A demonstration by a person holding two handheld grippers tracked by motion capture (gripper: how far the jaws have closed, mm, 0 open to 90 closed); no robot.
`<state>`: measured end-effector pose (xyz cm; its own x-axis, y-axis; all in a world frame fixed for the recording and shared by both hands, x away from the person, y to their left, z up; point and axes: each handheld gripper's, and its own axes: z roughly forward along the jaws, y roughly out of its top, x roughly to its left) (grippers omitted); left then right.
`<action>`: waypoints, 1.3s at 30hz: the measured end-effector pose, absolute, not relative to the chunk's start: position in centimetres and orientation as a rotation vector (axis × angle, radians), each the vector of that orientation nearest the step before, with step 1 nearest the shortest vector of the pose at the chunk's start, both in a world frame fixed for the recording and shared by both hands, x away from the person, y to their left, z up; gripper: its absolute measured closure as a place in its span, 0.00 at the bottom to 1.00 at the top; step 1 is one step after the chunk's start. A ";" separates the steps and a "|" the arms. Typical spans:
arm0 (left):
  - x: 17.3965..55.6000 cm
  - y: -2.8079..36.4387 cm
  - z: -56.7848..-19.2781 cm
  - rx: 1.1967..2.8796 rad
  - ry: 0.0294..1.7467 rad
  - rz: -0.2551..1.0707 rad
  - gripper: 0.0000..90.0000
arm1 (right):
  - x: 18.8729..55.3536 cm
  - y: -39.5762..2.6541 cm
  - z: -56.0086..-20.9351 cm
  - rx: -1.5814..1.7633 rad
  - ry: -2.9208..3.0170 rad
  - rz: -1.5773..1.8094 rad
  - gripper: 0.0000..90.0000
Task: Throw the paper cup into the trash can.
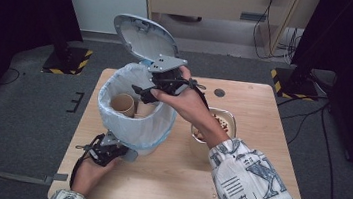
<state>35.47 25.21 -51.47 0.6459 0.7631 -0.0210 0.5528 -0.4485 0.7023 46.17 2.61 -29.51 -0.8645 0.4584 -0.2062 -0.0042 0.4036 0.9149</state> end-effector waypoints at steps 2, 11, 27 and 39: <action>35.5 25.2 -51.5 2.170 1.019 0.391 1.00 | 46.2 2.4 -29.6 0.392 2.235 1.462 0.11; 35.5 25.2 -51.5 2.170 1.019 0.390 1.00 | 46.2 1.5 -29.7 0.413 2.231 1.465 0.11; 35.5 25.2 -51.5 2.170 1.018 0.392 1.00 | 46.2 -1.5 -29.8 0.460 2.194 1.471 0.11; 35.5 25.2 -51.5 2.169 1.018 0.392 1.00 | 46.4 -3.3 -30.0 0.499 2.175 1.467 0.11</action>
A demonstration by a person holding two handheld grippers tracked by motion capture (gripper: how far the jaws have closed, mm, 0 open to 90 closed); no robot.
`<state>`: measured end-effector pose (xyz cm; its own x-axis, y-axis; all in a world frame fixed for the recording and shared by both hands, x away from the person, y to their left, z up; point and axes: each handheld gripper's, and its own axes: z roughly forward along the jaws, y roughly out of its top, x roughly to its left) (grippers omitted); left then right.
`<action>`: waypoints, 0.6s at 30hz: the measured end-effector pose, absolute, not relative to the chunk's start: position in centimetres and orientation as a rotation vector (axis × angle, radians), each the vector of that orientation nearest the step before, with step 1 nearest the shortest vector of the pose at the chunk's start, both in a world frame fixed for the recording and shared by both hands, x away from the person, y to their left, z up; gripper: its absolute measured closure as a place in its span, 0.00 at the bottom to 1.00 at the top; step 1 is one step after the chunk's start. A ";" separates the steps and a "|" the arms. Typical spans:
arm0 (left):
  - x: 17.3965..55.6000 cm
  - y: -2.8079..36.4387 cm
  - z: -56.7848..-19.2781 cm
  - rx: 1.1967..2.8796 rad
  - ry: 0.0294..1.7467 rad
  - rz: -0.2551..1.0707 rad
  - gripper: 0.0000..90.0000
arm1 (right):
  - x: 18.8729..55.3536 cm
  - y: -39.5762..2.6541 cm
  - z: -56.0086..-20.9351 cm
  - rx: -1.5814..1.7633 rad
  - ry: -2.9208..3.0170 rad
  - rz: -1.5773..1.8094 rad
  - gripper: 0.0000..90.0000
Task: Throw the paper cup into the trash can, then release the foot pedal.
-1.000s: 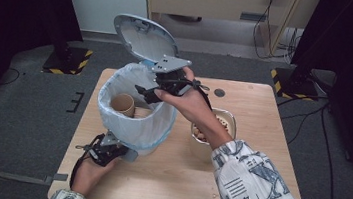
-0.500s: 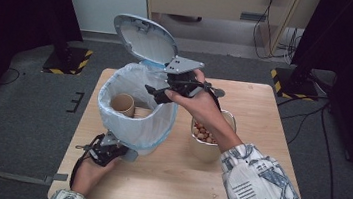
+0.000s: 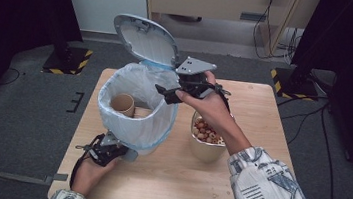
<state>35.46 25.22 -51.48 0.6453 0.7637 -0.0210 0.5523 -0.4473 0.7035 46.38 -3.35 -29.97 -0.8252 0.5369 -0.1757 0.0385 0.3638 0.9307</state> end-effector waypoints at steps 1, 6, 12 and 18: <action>35.5 25.2 -51.5 2.169 1.019 0.393 1.00 | 46.4 -3.5 -30.0 0.501 2.173 1.467 0.11; 35.5 25.2 -51.5 2.169 1.019 0.393 1.00 | 46.4 -4.2 -30.1 0.509 2.168 1.458 0.11; 35.5 25.2 -51.5 2.169 1.019 0.393 1.00 | 46.5 -5.5 -30.2 0.529 2.155 1.450 0.11; 35.5 25.2 -51.5 2.169 1.019 0.392 1.00 | 46.6 -7.2 -30.2 0.560 2.138 1.440 0.11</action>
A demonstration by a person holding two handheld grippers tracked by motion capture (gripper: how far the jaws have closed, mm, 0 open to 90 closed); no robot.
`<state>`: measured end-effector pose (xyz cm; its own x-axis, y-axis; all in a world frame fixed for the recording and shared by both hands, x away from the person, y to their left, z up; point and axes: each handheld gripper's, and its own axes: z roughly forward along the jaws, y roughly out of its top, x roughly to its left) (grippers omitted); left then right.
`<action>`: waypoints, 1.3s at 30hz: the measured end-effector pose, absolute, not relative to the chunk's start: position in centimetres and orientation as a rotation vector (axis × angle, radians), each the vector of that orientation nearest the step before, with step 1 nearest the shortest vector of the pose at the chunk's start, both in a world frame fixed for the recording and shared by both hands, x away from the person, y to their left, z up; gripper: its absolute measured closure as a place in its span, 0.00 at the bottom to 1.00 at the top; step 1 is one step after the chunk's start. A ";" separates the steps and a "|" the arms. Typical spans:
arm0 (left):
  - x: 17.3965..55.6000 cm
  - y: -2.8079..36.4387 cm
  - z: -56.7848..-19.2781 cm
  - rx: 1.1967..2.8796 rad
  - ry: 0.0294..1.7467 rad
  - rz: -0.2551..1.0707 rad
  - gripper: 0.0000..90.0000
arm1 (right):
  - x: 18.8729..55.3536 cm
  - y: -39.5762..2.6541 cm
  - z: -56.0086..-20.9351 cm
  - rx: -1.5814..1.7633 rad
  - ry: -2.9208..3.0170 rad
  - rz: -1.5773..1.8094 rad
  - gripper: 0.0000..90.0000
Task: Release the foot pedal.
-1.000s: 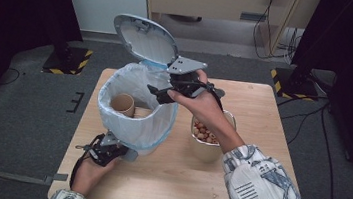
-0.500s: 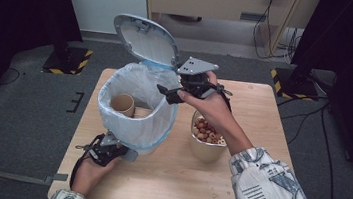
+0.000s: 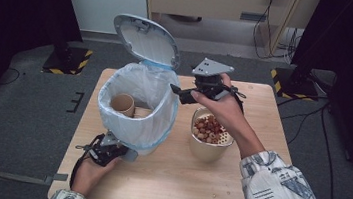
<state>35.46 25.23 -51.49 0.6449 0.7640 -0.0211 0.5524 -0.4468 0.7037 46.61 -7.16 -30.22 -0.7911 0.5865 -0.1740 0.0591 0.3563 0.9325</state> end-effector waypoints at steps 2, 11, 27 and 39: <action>35.5 25.2 -51.5 2.168 1.019 0.393 1.00 | 46.6 -7.7 -30.3 0.576 2.129 1.439 0.11; 35.4 25.2 -51.5 2.168 1.020 0.394 1.00 | 46.8 -9.5 -30.7 0.603 2.114 1.419 0.11; 33.8 30.8 -50.2 2.015 1.270 0.548 0.64 | 46.9 -13.3 -30.9 0.667 2.067 1.390 0.11; 35.3 30.7 -52.1 2.099 1.375 0.500 0.17 | 46.8 -19.1 -33.8 0.825 2.002 1.314 0.10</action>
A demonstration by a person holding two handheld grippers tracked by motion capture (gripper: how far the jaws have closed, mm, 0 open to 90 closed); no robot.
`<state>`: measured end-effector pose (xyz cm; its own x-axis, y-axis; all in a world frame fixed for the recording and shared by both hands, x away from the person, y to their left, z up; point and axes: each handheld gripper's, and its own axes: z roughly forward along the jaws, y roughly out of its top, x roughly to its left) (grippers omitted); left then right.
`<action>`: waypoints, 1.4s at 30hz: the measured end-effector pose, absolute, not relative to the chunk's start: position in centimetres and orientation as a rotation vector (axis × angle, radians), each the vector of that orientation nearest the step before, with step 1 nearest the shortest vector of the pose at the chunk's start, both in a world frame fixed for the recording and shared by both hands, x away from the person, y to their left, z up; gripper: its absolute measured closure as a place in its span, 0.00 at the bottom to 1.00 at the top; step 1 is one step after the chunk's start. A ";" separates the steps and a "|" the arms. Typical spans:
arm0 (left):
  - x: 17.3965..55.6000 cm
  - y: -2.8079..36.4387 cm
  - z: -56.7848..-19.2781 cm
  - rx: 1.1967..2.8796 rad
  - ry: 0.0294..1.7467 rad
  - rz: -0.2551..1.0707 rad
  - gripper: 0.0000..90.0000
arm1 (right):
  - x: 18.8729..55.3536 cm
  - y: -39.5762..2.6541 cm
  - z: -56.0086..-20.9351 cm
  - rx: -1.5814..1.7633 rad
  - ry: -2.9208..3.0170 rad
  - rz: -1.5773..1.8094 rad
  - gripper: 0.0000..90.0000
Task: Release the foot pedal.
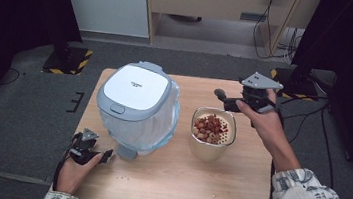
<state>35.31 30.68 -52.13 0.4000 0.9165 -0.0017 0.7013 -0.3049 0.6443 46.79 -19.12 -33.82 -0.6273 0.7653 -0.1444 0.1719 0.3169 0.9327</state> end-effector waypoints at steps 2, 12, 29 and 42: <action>35.5 30.7 -52.3 2.104 1.393 0.508 0.13 | 46.7 -20.0 -34.6 0.863 1.992 1.299 0.09; 35.7 30.9 -52.8 2.093 1.415 0.511 0.06 | 46.1 -23.7 -38.2 0.995 1.981 1.249 0.07; 35.8 30.9 -53.1 2.079 1.393 0.525 0.02 | 44.2 -29.2 -48.0 1.289 1.959 1.106 0.09; 35.8 30.8 -53.3 2.067 1.371 0.531 0.00 | 43.3 -30.1 -53.4 1.433 2.027 0.929 0.10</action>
<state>35.81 30.84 -53.31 0.3874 0.9219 0.0034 0.6838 -0.2898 0.6696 43.28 -30.09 -53.43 -0.3318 0.9433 -0.0043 0.6125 0.2189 0.7595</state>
